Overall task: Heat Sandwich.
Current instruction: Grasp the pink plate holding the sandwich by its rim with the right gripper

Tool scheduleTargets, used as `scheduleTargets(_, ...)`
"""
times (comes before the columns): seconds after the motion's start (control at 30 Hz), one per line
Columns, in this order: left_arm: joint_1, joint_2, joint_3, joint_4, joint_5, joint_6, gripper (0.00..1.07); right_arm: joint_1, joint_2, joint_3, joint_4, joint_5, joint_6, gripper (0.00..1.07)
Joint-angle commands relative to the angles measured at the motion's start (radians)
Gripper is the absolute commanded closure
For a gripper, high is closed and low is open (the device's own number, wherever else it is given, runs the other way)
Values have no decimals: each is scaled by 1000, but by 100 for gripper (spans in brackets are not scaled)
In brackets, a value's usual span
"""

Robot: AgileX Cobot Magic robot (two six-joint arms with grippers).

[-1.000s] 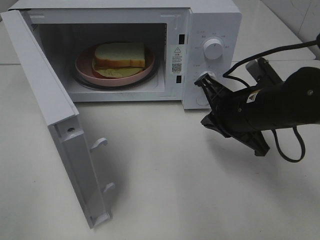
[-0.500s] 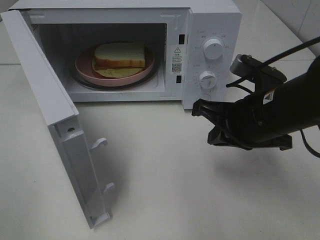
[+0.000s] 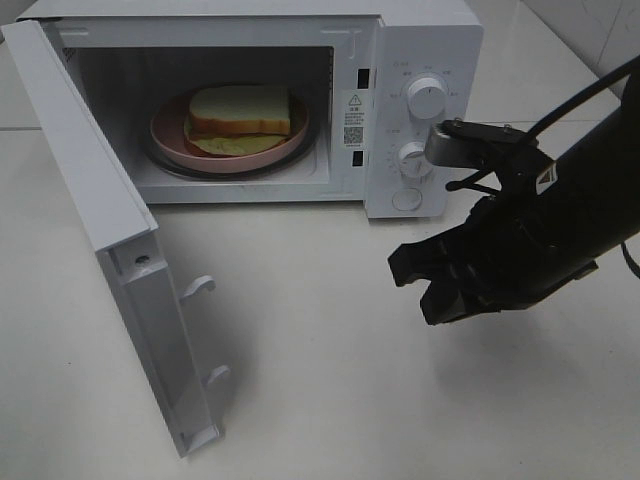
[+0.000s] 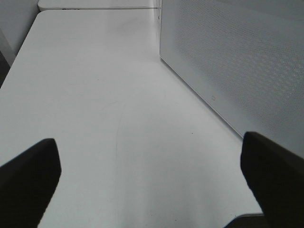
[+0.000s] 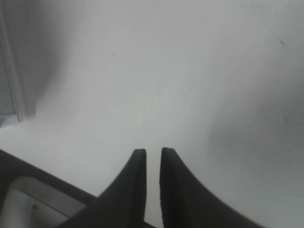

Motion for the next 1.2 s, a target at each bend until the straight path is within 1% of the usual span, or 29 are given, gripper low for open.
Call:
scheduleTargets(0.03, 0, -16, 1, -11, -13, 3, 9, 1, -5, -36, -22, 86, -183, 92)
scheduleTargets(0.1, 0, -16, 1, -11, -13, 3, 9, 1, -5, -58, -42, 128, -303, 92)
scheduleTargets(0.13, 0, -16, 1, -11, -13, 3, 9, 1, -5, -58, -42, 128, -303, 92)
scheduleTargets(0.23, 0, -16, 1, -11, -13, 3, 9, 4, -5, -74, -63, 158, -436, 91)
scheduleTargets(0.27, 0, -16, 1, -11, -13, 3, 9, 4, -5, -81, -69, 163, -539, 91)
scheduleTargets(0.3, 0, -16, 1, -11, -13, 3, 9, 4, -5, -81, -69, 163, -539, 91)
scheduleTargets(0.4, 0, -16, 1, -11, -13, 3, 9, 4, -5, -82, -78, 161, -680, 91)
scheduleTargets(0.43, 0, -16, 1, -11, -13, 3, 9, 4, -5, -82, -86, 162, -764, 91)
scheduleTargets(0.47, 0, -16, 1, -11, -13, 3, 9, 4, -5, -82, -86, 162, -764, 91)
scheduleTargets(0.57, 0, -16, 1, -11, -13, 3, 9, 4, -5, -82, -123, 163, -900, 91)
scheduleTargets(0.67, 0, -16, 1, -11, -13, 3, 9, 4, -5, -82, -146, 164, -948, 89)
scheduleTargets(0.8, 0, -16, 1, -11, -13, 3, 9, 4, -5, -82, -185, 163, -1012, 84)
scheduleTargets(0.83, 0, -16, 1, -11, -13, 3, 9, 4, -5, -82, -194, 163, -1017, 82)
scheduleTargets(0.87, 0, -16, 1, -11, -13, 3, 9, 4, -5, -82, -220, 162, -1024, 75)
scheduleTargets(0.9, 0, -16, 1, -11, -13, 3, 9, 4, -5, -82, -220, 162, -1024, 75)
scheduleTargets(0.97, 0, -16, 1, -11, -13, 3, 9, 4, -5, -82, -253, 162, -1025, 68)
scheduleTargets(1.0, 0, -16, 1, -11, -13, 3, 9, 4, -5, -82, -283, 159, -1025, 61)
scheduleTargets(1.03, 0, -16, 1, -11, -13, 3, 9, 4, -5, -82, -293, 154, -1025, 56)
scheduleTargets(1.07, 0, -16, 1, -11, -13, 3, 9, 4, -5, -82, -293, 154, -1025, 56)
scheduleTargets(1.13, 0, -16, 1, -11, -13, 3, 9, 4, -5, -82, -300, 139, -1024, 46)
scheduleTargets(1.17, 0, -16, 1, -11, -13, 3, 9, 4, -5, -82, -300, 128, -1024, 34)
scheduleTargets(1.2, 0, -16, 1, -11, -13, 3, 9, 4, -5, -82, -302, 125, -1024, 30)
